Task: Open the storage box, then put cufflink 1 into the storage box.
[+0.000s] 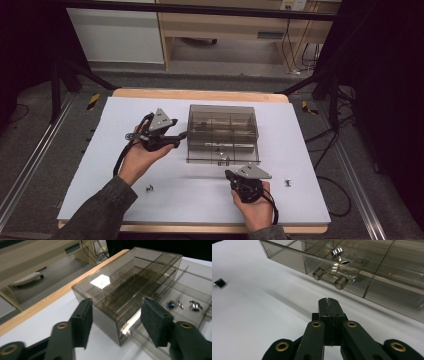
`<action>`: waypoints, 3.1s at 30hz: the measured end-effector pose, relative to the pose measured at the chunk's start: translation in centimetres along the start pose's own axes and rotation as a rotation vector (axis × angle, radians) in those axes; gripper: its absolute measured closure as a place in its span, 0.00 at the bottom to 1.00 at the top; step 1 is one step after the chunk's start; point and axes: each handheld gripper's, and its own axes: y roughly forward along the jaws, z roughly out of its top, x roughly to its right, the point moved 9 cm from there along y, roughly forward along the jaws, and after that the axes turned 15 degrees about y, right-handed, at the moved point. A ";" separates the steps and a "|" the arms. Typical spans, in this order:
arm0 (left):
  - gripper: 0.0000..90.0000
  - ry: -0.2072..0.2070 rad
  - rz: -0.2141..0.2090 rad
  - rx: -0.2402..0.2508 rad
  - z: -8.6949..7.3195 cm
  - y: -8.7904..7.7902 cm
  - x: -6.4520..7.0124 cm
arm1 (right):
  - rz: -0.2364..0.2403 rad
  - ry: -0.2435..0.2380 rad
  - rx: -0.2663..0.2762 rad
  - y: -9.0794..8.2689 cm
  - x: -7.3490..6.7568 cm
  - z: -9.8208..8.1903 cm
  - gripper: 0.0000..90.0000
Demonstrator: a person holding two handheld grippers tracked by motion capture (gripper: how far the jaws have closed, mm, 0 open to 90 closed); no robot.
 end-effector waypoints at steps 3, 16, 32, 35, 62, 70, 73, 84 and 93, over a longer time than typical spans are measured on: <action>0.66 -0.014 -0.005 0.010 0.8 1.2 -0.4 | -0.007 0.010 0.014 0.0 0.2 0.0 1.00; 1.00 -0.092 -0.020 -0.027 0.8 4.9 -0.7 | -0.043 0.004 0.080 0.0 0.7 0.6 1.00; 1.00 -0.055 -0.023 -0.075 0.7 7.0 0.1 | -0.075 0.015 0.116 -0.4 1.7 1.2 1.00; 1.00 -0.051 -0.030 -0.081 0.8 7.3 0.3 | -0.084 0.014 0.121 -0.3 1.9 1.3 1.00; 1.00 -0.035 -0.045 -0.130 0.7 8.6 1.2 | -0.129 0.004 0.148 1.1 3.4 3.1 1.00; 1.00 -0.040 -0.045 -0.126 0.7 8.7 1.2 | -0.144 0.010 0.152 1.8 4.0 3.9 1.00; 1.00 -0.041 -0.047 -0.126 0.8 8.7 1.3 | -0.144 0.011 0.149 2.2 4.1 4.1 1.00; 1.00 -0.040 -0.042 -0.118 0.8 8.7 1.4 | -0.139 0.008 0.142 2.4 4.1 4.1 1.00; 1.00 -0.044 -0.039 -0.120 0.8 8.6 1.5 | -0.140 0.001 0.144 2.5 4.1 4.2 1.00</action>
